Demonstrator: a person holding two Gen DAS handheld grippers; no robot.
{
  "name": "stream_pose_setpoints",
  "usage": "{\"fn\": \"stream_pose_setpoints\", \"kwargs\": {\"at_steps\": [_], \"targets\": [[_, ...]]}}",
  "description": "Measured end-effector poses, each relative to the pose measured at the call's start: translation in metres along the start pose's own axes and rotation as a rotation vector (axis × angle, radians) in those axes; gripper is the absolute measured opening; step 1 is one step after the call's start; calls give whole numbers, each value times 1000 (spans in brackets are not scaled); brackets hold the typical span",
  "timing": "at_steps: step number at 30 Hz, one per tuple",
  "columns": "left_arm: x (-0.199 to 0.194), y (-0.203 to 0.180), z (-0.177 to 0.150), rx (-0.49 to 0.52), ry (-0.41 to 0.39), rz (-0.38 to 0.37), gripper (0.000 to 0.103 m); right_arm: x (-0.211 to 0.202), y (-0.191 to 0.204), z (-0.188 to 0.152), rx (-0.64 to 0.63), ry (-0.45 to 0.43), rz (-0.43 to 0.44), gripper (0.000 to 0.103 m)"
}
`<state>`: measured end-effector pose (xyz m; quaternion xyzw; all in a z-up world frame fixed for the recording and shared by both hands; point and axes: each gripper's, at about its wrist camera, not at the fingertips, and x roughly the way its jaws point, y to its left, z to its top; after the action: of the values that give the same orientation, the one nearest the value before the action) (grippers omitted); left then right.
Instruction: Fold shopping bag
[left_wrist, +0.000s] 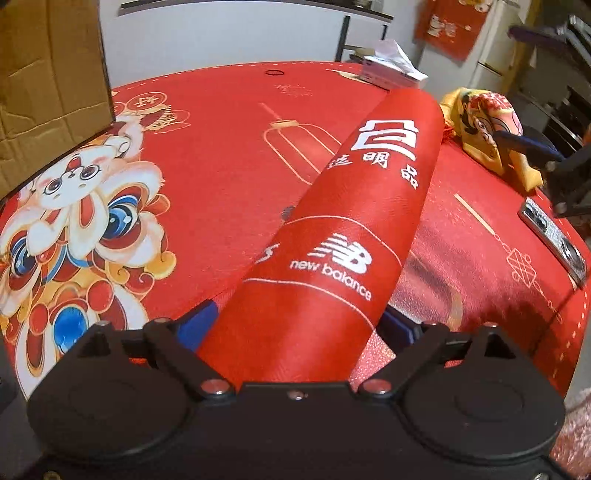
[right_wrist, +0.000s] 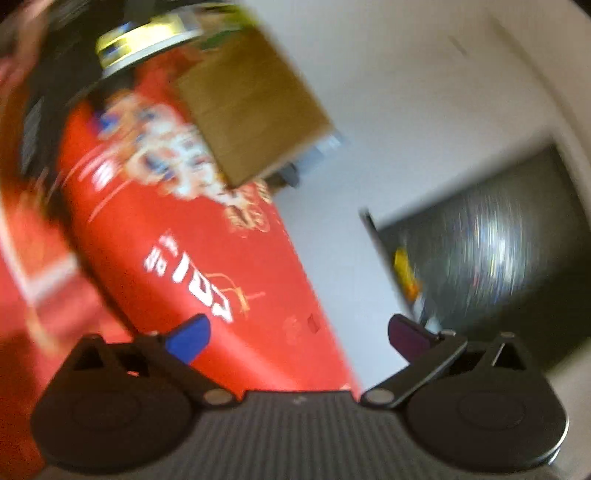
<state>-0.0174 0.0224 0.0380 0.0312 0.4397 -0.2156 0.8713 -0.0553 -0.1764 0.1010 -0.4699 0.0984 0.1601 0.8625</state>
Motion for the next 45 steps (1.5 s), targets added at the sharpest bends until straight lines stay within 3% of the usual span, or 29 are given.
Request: {"fn": "stream_pose_setpoints", "kwargs": {"at_steps": [6, 11, 14, 17, 20, 24, 27, 29, 33, 38, 43, 45], "targets": [[-7, 10, 1, -99, -15, -68, 103, 17, -34, -2, 599, 138, 151, 102], [-39, 33, -7, -219, -70, -77, 103, 25, -46, -22, 944, 209, 181, 102], [-50, 44, -8, -190, -90, -54, 103, 32, -49, -36, 1101, 249, 200, 102], [-51, 49, 0, -171, -100, -35, 103, 34, -46, -33, 1064, 245, 180, 102], [-43, 52, 8, -171, -88, -48, 103, 38, -33, -29, 1020, 273, 265, 102], [-19, 49, 15, -147, 13, -100, 103, 34, -8, -38, 937, 400, 329, 102], [-1, 41, 13, -79, 108, -118, 103, 28, 0, -59, 1011, 482, 344, 102], [3, 37, 11, -40, 124, -137, 101, 26, 0, -69, 1072, 509, 352, 102], [-2, 33, 8, -14, 113, -201, 88, 25, -5, -81, 1148, 599, 343, 102], [-7, 25, 0, 28, 136, -233, 92, 33, -5, -85, 1163, 727, 360, 102], [-7, 21, -16, -2, 148, -258, 102, 42, 1, -102, 1325, 853, 419, 102], [-9, 23, -21, -54, 135, -267, 102, 46, 1, -97, 1315, 830, 411, 102]]}}
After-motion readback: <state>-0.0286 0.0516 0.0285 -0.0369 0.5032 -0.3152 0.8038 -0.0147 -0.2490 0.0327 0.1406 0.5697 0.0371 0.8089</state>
